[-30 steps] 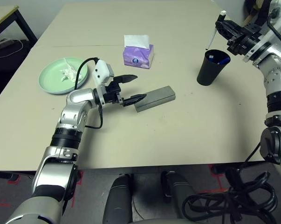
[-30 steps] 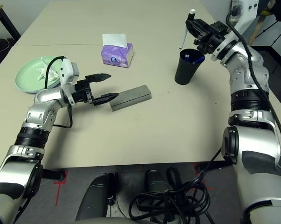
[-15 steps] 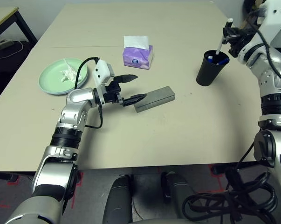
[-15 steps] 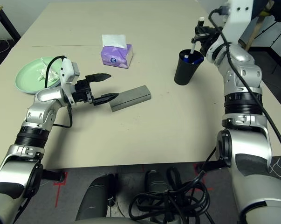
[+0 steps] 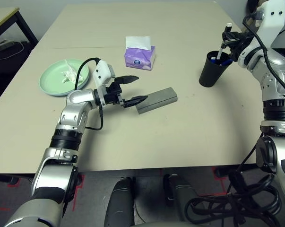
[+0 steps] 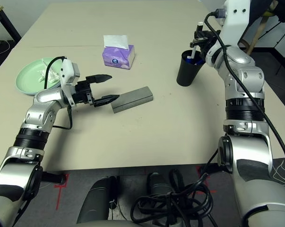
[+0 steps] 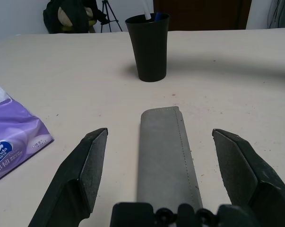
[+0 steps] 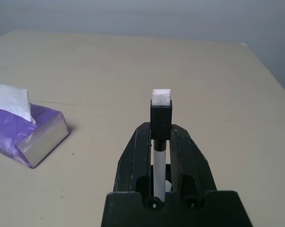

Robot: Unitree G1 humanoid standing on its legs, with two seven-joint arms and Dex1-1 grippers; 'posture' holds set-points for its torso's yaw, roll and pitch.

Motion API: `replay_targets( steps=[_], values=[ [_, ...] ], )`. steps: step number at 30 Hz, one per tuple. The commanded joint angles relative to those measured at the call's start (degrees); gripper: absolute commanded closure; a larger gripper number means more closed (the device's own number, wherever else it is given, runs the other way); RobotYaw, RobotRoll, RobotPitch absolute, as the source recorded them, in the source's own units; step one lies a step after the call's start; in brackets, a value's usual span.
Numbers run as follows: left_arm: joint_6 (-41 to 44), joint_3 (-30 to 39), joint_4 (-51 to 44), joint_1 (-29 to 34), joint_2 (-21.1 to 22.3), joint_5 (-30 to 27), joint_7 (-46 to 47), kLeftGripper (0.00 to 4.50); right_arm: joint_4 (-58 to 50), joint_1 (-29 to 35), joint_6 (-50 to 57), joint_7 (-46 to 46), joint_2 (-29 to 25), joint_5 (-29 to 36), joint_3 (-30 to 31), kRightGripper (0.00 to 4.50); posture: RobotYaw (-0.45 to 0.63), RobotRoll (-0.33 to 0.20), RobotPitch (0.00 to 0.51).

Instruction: Organize and tidy the items on the table.

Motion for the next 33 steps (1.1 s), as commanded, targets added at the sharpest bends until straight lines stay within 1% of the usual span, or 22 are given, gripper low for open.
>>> replay_targets(
  steps=[1,2,4,5,7,13,15,16,18,20,22,24,27,30,33],
  values=[
    [0.0,-0.5,0.4,-1.0,0.0,0.6,-0.6,0.00,-1.5,0.8,1.0,-0.3,-0.4,0.0,-0.6,4.10,-0.02,0.000,0.103],
    [-0.1,-0.5,0.4,-1.0,0.0,0.6,-0.6,0.00,-1.6,0.8,1.1,-0.2,-0.4,0.0,-0.5,4.10,-0.02,0.000,0.103],
    [-0.2,-0.5,0.5,-1.1,-0.1,0.6,-0.5,0.00,-1.9,1.0,1.5,-0.3,-0.4,-0.1,-0.4,3.35,-0.02,0.000,0.103],
    [-0.2,-0.4,0.6,-1.1,-0.1,0.6,-0.5,0.00,-2.0,1.1,1.6,-0.3,-0.4,-0.1,-0.4,3.06,-0.02,0.000,0.103],
    [-0.2,-0.4,0.6,-1.1,-0.2,0.6,-0.5,0.00,-2.1,1.1,1.7,-0.5,-0.4,-0.2,-0.5,2.34,-0.02,0.000,0.102],
    [-0.3,-0.3,0.6,-1.3,-0.2,0.6,-0.4,0.00,-2.3,1.2,1.5,-0.3,-0.4,-0.1,-0.7,0.05,-0.02,0.000,0.101],
    [-0.4,-0.1,0.6,-1.4,-0.3,0.5,0.0,0.00,-2.7,1.3,-1.5,1.0,0.7,1.7,-1.9,0.05,-0.02,0.000,0.101],
    [-0.4,0.3,0.7,-1.6,-0.5,0.3,0.4,0.00,-3.0,1.8,-4.6,3.1,1.3,2.6,-2.1,0.05,-0.02,0.000,0.101],
    [0.3,1.6,0.5,-1.9,-1.3,-0.6,2.6,0.00,-3.6,3.9,-11.7,8.0,2.2,3.7,-2.0,0.05,-0.01,0.000,0.101],
    [1.0,3.2,-0.2,-1.8,-2.3,-1.3,5.5,0.00,-4.0,5.9,-15.3,9.8,3.5,4.8,-2.6,0.05,-0.01,0.000,0.100],
    [0.6,5.0,-1.1,-1.0,-3.7,-0.7,10.9,0.00,-4.6,8.1,-17.9,10.8,5.5,6.0,-2.8,0.05,-0.01,0.000,0.101],
    [-0.1,6.6,-1.7,0.0,-5.0,0.6,16.6,0.00,-4.7,9.8,-22.2,10.7,7.1,5.4,-2.6,0.05,0.00,0.000,0.100],
    [-0.6,9.2,-2.9,2.4,-7.1,2.2,26.6,0.00,-5.3,13.3,-24.7,10.6,9.3,5.0,-1.8,0.05,0.02,0.000,0.099],
    [-0.3,12.2,-5.4,5.5,-9.1,2.9,35.6,0.00,-6.9,18.3,-27.7,10.2,12.1,4.0,-0.4,0.05,0.04,0.000,0.098],
    [-1.4,14.9,-8.1,8.4,-10.3,3.3,42.4,0.00,-9.5,23.5,-29.4,8.9,14.8,4.0,0.5,0.05,0.05,0.000,0.098]
  ],
)
